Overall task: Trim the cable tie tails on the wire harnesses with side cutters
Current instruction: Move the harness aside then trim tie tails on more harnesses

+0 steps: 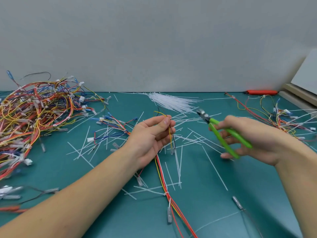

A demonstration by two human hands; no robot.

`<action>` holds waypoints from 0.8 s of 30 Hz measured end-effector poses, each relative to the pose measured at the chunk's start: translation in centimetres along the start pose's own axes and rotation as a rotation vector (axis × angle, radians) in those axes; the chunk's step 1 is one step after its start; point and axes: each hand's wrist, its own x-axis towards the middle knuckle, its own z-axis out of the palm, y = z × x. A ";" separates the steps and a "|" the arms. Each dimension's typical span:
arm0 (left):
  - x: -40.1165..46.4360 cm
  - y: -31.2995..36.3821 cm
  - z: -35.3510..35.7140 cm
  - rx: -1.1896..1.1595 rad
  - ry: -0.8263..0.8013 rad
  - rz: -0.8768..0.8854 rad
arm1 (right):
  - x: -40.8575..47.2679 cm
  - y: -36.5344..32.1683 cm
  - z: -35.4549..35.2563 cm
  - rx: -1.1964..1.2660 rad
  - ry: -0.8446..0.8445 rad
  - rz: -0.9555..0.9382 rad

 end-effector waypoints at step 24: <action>0.3 0.0 -1.0 -0.117 -0.033 0.005 | 1.9 1.4 5.1 0.755 -0.973 0.167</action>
